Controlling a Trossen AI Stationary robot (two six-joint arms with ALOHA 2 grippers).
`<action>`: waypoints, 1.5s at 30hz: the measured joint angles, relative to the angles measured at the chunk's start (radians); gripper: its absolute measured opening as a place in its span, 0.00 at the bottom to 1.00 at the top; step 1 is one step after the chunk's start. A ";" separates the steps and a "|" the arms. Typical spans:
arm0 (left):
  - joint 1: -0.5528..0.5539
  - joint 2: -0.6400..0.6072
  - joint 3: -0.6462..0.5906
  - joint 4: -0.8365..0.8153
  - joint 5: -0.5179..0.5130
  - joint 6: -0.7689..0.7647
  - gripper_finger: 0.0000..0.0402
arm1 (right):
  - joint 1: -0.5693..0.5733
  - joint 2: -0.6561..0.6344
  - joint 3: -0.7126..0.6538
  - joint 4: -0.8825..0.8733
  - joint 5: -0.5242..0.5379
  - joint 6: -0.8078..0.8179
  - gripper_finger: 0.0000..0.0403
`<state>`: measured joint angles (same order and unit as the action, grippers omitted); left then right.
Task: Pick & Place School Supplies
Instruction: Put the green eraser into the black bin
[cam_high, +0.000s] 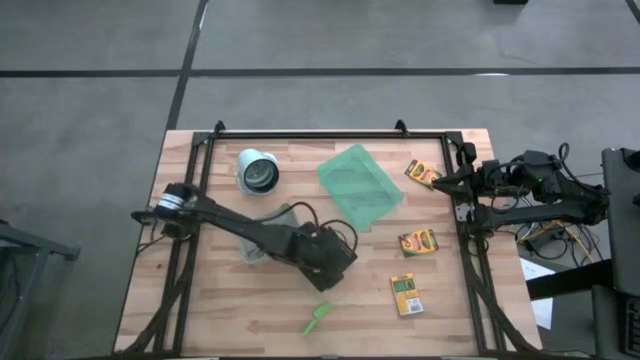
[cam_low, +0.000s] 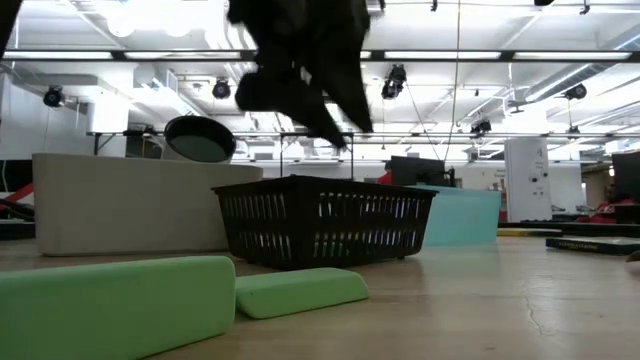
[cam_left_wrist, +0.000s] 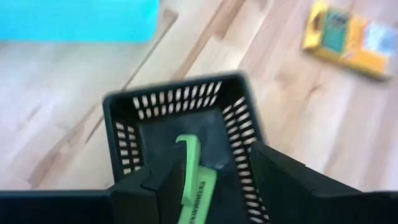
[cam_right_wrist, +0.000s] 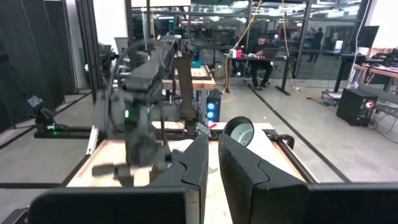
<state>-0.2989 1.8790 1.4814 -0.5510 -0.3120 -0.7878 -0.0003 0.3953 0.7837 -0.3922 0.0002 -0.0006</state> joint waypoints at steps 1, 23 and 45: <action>0.000 -0.016 0.005 -0.001 0.000 0.001 0.46 | 0.000 0.000 0.000 0.000 0.000 0.000 0.09; -0.346 -0.163 0.002 0.004 -0.296 -0.045 0.46 | 0.000 0.000 0.000 -0.001 0.000 0.000 0.09; -0.497 -0.004 -0.115 0.103 -0.266 -0.743 0.46 | 0.000 0.000 0.000 0.000 0.000 0.000 0.09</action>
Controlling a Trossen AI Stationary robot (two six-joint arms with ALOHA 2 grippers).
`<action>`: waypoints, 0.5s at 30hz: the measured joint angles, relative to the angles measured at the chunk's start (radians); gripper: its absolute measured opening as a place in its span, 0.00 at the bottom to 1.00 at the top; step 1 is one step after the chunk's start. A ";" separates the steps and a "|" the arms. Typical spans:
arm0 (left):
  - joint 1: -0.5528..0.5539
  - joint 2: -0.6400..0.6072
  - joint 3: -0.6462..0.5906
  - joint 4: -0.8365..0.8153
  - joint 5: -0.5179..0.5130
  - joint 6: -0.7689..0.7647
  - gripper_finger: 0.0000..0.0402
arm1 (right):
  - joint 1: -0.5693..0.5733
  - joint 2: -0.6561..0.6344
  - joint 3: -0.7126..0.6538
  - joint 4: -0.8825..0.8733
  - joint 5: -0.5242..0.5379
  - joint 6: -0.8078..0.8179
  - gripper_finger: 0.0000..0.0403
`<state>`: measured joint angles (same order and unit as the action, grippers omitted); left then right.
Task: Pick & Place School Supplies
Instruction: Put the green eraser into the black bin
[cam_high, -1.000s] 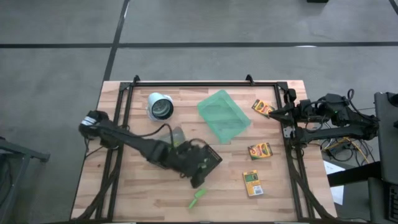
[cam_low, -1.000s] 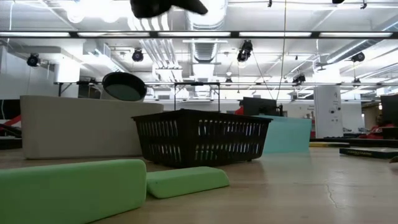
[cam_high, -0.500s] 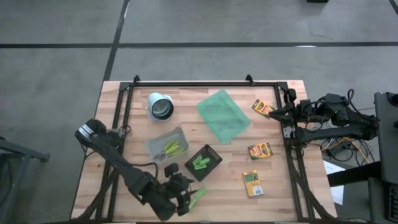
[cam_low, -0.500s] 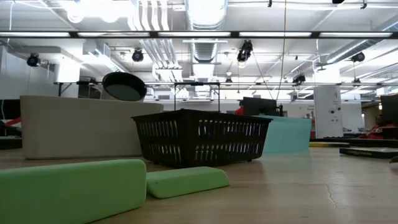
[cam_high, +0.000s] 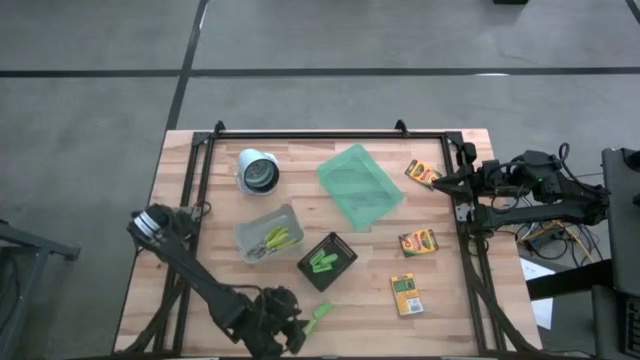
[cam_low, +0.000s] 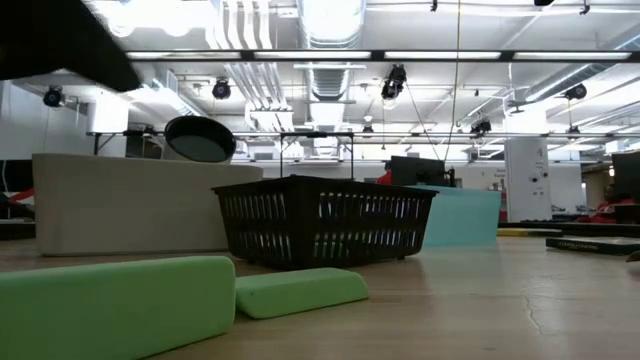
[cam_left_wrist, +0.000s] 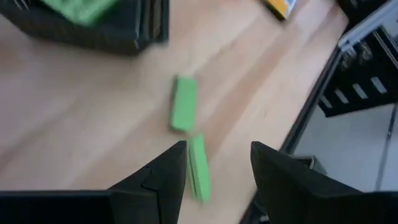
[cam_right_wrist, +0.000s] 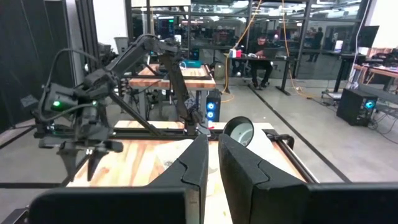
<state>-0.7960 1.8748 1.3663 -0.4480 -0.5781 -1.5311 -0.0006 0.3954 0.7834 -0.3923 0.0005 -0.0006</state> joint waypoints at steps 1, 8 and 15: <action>-0.008 0.011 0.002 0.016 0.002 -0.006 0.46 | 0.000 0.000 0.000 0.000 0.000 0.000 0.09; -0.026 0.082 0.035 0.066 -0.016 0.068 0.46 | 0.000 0.000 0.000 0.000 0.000 0.000 0.09; -0.028 0.154 0.037 0.168 -0.046 0.146 0.46 | 0.000 0.000 0.000 0.000 0.000 0.000 0.09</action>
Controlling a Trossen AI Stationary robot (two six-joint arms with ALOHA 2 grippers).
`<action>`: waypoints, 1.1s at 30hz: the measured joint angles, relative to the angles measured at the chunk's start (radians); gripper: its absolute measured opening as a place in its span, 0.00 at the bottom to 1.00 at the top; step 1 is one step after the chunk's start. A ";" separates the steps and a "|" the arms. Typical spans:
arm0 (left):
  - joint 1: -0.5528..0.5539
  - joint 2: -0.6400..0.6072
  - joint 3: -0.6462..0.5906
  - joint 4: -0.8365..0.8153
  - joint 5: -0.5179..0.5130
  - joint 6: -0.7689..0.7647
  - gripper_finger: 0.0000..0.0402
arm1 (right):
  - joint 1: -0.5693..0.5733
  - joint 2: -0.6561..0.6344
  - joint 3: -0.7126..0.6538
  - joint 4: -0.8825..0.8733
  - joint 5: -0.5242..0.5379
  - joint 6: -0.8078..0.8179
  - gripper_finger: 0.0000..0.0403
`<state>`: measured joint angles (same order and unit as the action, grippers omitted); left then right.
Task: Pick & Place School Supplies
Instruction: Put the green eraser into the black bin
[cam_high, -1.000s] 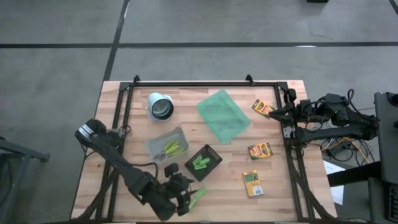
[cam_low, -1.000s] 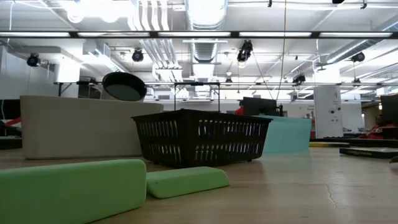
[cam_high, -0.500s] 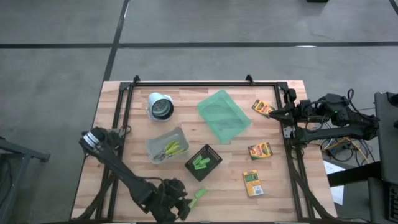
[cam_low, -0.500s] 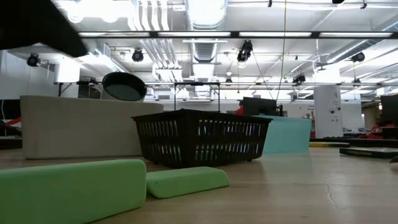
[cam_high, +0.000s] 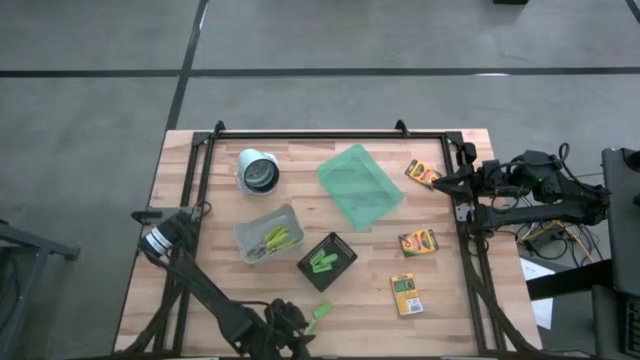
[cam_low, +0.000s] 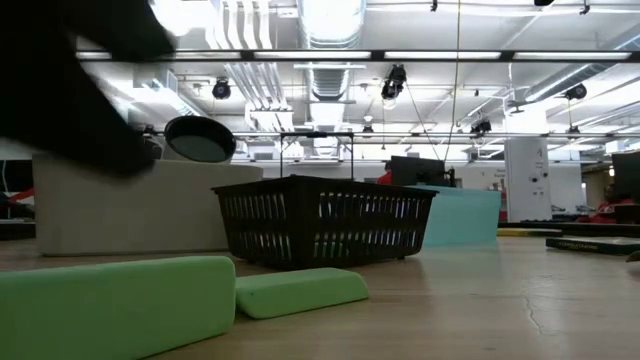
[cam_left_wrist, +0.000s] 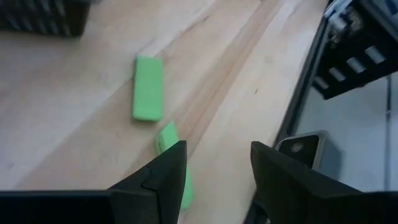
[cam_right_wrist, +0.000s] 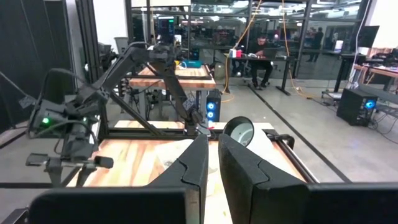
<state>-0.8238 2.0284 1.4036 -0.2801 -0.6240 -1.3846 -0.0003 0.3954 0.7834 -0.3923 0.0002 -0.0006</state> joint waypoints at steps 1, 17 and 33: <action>0.000 0.012 0.000 0.009 0.000 0.000 0.46 | 0.000 0.000 0.000 0.000 0.000 0.000 0.09; 0.000 0.064 0.005 0.043 -0.002 0.030 0.46 | 0.000 0.000 0.000 0.002 0.000 0.000 0.09; 0.002 0.063 0.065 -0.074 0.000 0.031 0.46 | 0.000 0.000 0.000 0.002 0.000 0.000 0.09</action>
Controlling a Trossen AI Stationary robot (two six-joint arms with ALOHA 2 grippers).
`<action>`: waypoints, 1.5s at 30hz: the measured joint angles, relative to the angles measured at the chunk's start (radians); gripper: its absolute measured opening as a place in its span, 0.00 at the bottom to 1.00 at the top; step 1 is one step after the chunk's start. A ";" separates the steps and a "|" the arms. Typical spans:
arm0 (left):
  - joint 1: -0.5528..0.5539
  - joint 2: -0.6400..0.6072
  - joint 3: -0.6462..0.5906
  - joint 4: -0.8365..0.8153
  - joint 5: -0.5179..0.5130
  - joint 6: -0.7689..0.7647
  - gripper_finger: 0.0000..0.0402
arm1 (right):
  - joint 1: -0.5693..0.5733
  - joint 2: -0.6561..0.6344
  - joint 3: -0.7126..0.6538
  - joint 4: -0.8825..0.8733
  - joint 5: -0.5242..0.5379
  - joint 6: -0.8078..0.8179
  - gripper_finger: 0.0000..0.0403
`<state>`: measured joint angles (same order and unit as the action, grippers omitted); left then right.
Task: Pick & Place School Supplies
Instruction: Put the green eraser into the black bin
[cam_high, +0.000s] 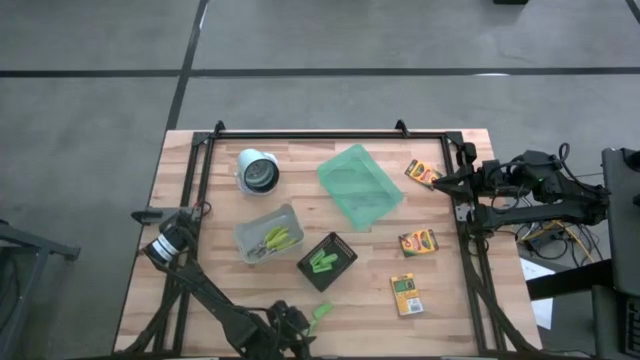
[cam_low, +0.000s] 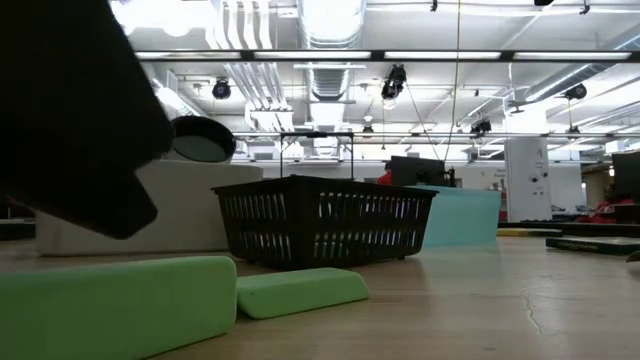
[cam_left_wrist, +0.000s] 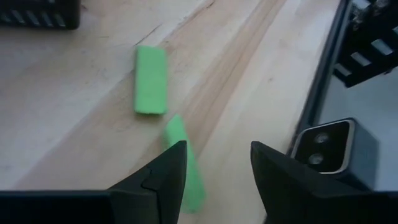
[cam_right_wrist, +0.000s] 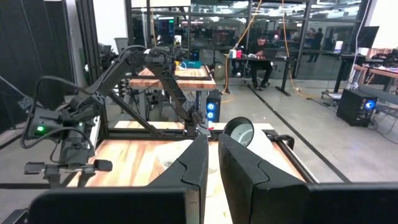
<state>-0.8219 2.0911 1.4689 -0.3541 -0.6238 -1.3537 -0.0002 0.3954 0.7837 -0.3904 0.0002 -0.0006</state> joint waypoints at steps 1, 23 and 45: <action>0.000 0.000 0.000 -0.010 0.000 0.000 0.46 | 0.000 0.000 0.000 0.000 0.000 0.000 0.09; 0.002 0.003 -0.034 -0.038 -0.005 -0.008 0.46 | 0.000 0.000 0.000 0.000 0.000 0.000 0.09; 0.002 0.002 -0.096 0.055 0.011 0.017 0.41 | 0.000 0.000 0.000 -0.002 0.000 0.000 0.09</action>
<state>-0.8196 2.0930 1.3731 -0.2991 -0.6125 -1.3362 -0.0004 0.3954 0.7835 -0.3927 0.0003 -0.0006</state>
